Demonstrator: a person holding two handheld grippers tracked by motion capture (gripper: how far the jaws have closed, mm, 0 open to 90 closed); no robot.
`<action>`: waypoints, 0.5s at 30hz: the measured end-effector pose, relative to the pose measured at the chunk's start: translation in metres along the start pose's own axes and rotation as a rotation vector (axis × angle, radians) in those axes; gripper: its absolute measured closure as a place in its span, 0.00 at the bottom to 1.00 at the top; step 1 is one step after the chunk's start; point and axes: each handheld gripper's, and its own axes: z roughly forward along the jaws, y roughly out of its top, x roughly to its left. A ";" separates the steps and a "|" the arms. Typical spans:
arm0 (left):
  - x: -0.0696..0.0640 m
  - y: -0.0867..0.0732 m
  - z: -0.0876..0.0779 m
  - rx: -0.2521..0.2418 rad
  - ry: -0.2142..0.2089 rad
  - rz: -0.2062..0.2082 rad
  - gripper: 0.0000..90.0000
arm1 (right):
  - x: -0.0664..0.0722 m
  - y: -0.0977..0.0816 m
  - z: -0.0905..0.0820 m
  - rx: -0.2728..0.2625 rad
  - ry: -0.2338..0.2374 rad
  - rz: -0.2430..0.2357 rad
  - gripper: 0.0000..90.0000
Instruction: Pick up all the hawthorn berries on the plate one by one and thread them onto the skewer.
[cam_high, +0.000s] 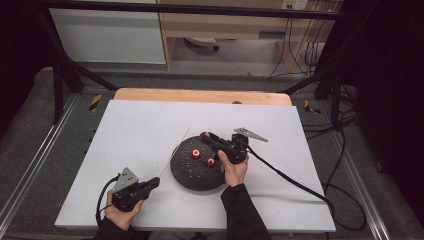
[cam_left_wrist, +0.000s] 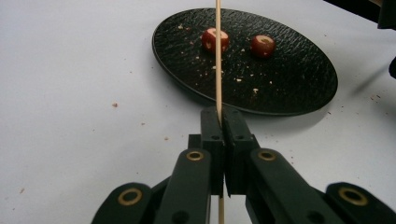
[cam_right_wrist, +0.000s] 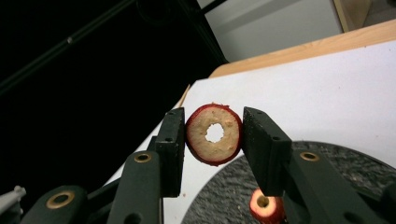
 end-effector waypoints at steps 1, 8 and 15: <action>-0.001 0.000 0.000 -0.001 0.000 -0.001 0.98 | 0.000 0.000 0.000 -0.012 -0.001 0.000 0.68; -0.005 0.001 0.003 -0.008 0.001 -0.001 0.98 | -0.001 0.005 0.002 -0.086 0.014 0.037 0.68; -0.011 0.001 0.007 -0.014 0.001 -0.002 0.98 | -0.004 0.008 0.005 -0.135 0.015 0.056 0.68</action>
